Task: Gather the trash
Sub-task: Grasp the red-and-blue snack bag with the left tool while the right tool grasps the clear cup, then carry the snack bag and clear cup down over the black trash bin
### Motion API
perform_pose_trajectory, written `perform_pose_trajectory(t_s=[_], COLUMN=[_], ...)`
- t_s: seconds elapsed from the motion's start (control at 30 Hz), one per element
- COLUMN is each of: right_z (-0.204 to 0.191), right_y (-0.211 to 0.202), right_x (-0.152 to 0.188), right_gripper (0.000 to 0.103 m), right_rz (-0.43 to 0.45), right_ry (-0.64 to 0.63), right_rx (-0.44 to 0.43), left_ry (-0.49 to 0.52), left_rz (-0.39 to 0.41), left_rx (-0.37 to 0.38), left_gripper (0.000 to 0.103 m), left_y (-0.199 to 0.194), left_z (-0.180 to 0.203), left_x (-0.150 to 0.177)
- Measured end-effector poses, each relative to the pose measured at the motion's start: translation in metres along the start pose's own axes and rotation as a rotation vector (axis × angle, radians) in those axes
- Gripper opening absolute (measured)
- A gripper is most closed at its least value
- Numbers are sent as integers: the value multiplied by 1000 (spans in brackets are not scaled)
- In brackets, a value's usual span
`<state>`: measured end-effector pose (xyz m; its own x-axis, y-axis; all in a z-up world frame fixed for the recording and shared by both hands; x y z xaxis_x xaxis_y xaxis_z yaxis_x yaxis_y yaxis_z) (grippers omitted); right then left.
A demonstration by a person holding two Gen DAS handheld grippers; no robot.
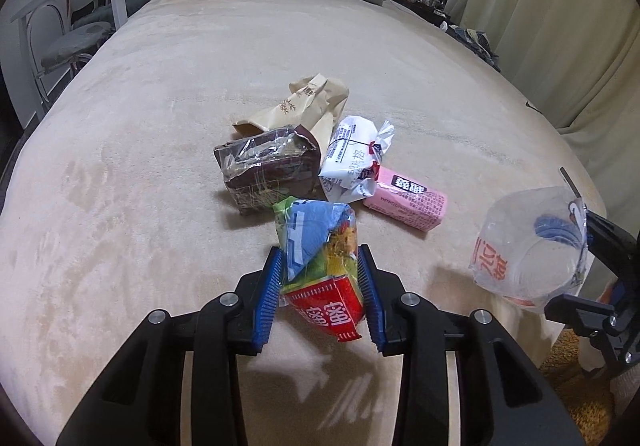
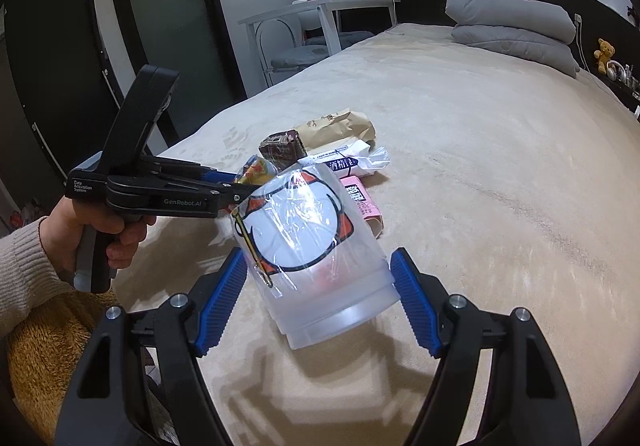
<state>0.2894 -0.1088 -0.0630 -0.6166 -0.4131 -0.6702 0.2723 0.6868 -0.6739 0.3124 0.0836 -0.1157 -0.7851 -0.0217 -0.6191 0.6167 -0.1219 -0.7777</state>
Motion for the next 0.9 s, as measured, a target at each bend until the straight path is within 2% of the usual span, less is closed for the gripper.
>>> perform_pose_trajectory(t_s=[0.2, 0.3, 0.43, 0.67, 0.9], right_z=[-6, -8, -10, -26, -45], right_y=[-12, -17, -28, -57, -86], right_x=[9, 27, 53, 92, 125], right_gripper=[74, 74, 74, 74, 74], right_rz=[15, 10, -6, 28, 53], right_ry=[42, 82, 134, 180, 194], right_rx=[-4, 2, 14, 20, 18], left_ry=[13, 29, 41, 60, 76], left_rz=[56, 90, 112, 128, 157], left_rx=[19, 28, 47, 75, 92], left_gripper=[36, 36, 36, 36, 36], left_y=[-28, -45, -62, -86, -109], left_z=[20, 34, 55, 86, 111], left_x=[8, 17, 42, 92, 123])
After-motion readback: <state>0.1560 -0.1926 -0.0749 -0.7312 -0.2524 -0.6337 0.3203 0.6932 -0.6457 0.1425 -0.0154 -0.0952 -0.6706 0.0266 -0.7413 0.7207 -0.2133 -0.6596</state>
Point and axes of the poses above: each gripper's, at about its wrist camera, not at the fingertips, and y roughly the way its jaws point, z to its right, x to its underside, the point moved 9 cm from there along y, roughly the way its jaws point, and after that the axes turned 11 degrees about y, right-handed, at the moved point
